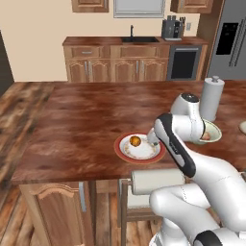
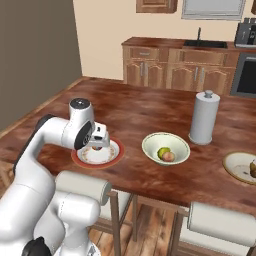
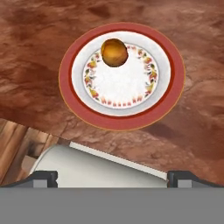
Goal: Take the fruits from the plate on the dining counter and place two fruits in each bowl.
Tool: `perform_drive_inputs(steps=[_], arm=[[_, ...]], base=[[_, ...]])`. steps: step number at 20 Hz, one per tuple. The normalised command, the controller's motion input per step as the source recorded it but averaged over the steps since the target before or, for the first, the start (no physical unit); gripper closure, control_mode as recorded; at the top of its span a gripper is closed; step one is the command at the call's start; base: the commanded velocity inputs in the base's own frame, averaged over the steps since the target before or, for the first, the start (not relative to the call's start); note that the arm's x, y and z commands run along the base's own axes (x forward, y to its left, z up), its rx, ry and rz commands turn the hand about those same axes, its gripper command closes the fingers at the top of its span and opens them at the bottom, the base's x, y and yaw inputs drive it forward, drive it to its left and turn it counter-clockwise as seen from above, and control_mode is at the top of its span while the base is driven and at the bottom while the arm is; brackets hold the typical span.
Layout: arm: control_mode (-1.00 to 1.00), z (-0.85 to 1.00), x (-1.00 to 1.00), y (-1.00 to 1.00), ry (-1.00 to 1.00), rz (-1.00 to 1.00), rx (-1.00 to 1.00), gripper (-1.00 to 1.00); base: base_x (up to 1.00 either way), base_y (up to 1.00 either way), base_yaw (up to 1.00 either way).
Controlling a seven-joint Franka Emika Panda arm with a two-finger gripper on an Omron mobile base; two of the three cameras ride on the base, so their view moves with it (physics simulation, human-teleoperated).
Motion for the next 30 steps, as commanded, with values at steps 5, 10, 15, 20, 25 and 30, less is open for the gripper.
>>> perform_drive_inputs(steps=[5,10,15,20,25,30], arm=[[-1.00,0.06,0.81,0.27,-0.04,0.07,0.00,-1.00],[-1.00,0.13,1.00,0.50,0.09,0.02,-0.09,-1.00],[-1.00,-0.02,0.91,0.23,0.35,0.00,-0.14,-1.00],[-1.00,-0.47,0.35,-0.24,0.25,0.00,-0.01,-1.00],[-1.00,-0.51,0.00,-0.05,0.01,0.00,0.07,-1.00],[-1.00,-0.37,0.03,0.00,0.00,0.00,0.04,-1.00]], base=[[0.00,0.00,0.00],[0.00,0.00,0.00],[0.00,0.00,0.00],[0.00,0.00,0.00],[0.00,0.00,0.00],[0.00,0.00,0.00]])
